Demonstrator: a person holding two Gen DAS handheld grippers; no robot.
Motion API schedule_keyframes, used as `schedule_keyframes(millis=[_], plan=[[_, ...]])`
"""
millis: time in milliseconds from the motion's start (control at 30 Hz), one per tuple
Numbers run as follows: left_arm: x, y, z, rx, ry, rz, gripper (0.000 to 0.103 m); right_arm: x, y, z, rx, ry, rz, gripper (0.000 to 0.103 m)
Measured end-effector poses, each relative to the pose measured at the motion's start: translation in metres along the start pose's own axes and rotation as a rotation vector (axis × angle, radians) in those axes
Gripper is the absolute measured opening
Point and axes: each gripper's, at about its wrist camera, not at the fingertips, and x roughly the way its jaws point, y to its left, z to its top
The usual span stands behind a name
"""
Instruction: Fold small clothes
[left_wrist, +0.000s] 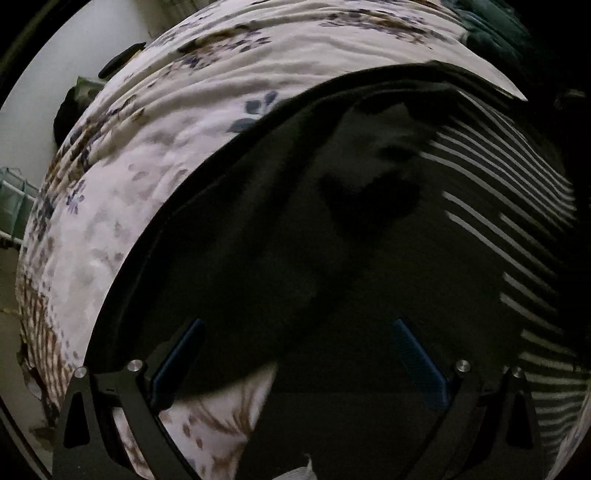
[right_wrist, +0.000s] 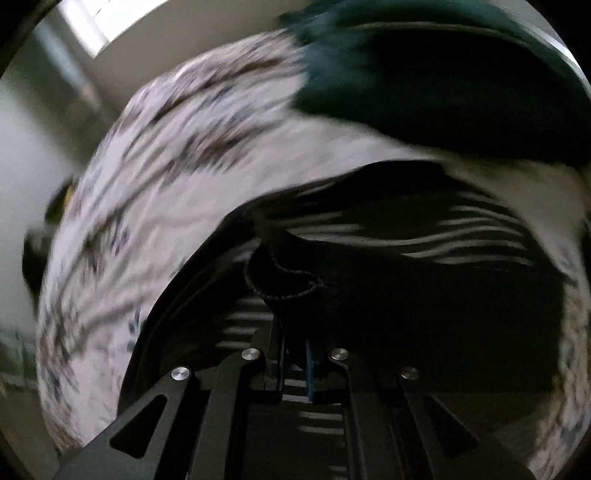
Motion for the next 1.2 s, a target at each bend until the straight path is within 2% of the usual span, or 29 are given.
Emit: schedule_keyframes(millis=[67,167,233,300,367,400,433,467,533,633,700,800,967,1033,1067,1133,1200], plan=[[0.006,0.005,0.001,-0.007,0.001,-0.010,0.103,0.028,0.034,-0.008,-0.043,0.038,-0.010,0.008],[0.017,0.011,0.001,-0.020,0.020,-0.022,0.103,0.058,0.057,-0.010,-0.063,0.073,-0.025,0.008],[0.023,0.018,0.001,-0.028,0.028,-0.030,0.103,0.080,0.052,-0.003,-0.064,0.146,-0.012,0.009],[0.024,0.023,-0.001,-0.029,0.027,-0.031,0.103,0.084,0.044,-0.003,-0.046,0.206,0.044,0.015],[0.021,0.034,-0.004,-0.043,0.036,-0.049,0.103,0.074,0.031,-0.005,-0.039,0.231,0.106,0.040],[0.018,0.042,-0.005,-0.056,0.037,-0.053,0.103,0.063,0.023,-0.007,-0.034,0.212,0.110,0.047],[0.014,0.049,-0.008,-0.069,0.037,-0.053,0.103,0.047,0.012,-0.012,-0.034,0.180,0.088,0.061],[0.008,0.057,-0.012,-0.087,0.036,-0.059,0.103,0.029,-0.003,-0.019,-0.038,0.144,0.033,0.069],[-0.005,0.075,-0.023,-0.128,0.037,-0.067,0.103,0.004,-0.026,-0.034,-0.036,0.103,-0.103,0.079],[-0.022,0.105,-0.052,-0.211,0.071,-0.082,0.103,-0.019,-0.064,-0.060,0.020,0.085,-0.224,0.102],[-0.029,0.118,-0.074,-0.263,0.105,-0.087,0.103,-0.029,-0.084,-0.074,0.059,0.078,-0.285,0.103],[-0.029,0.151,-0.106,-0.385,0.165,-0.109,0.103,-0.036,-0.101,-0.089,0.086,0.072,-0.325,0.103],[-0.002,0.215,-0.160,-0.705,0.248,-0.174,0.103,-0.034,-0.117,-0.106,0.157,0.096,-0.288,0.103],[0.013,0.231,-0.175,-0.799,0.263,-0.184,0.103,-0.032,-0.115,-0.112,0.159,0.111,-0.273,0.103],[0.019,0.237,-0.179,-0.824,0.254,-0.171,0.102,-0.031,-0.114,-0.114,0.153,0.114,-0.269,0.103],[0.021,0.249,-0.176,-0.834,0.230,-0.125,0.092,-0.029,-0.110,-0.119,0.136,0.128,-0.258,0.103],[0.011,0.258,-0.164,-0.800,0.143,-0.059,0.092,-0.027,-0.107,-0.123,0.126,0.145,-0.255,0.103]])
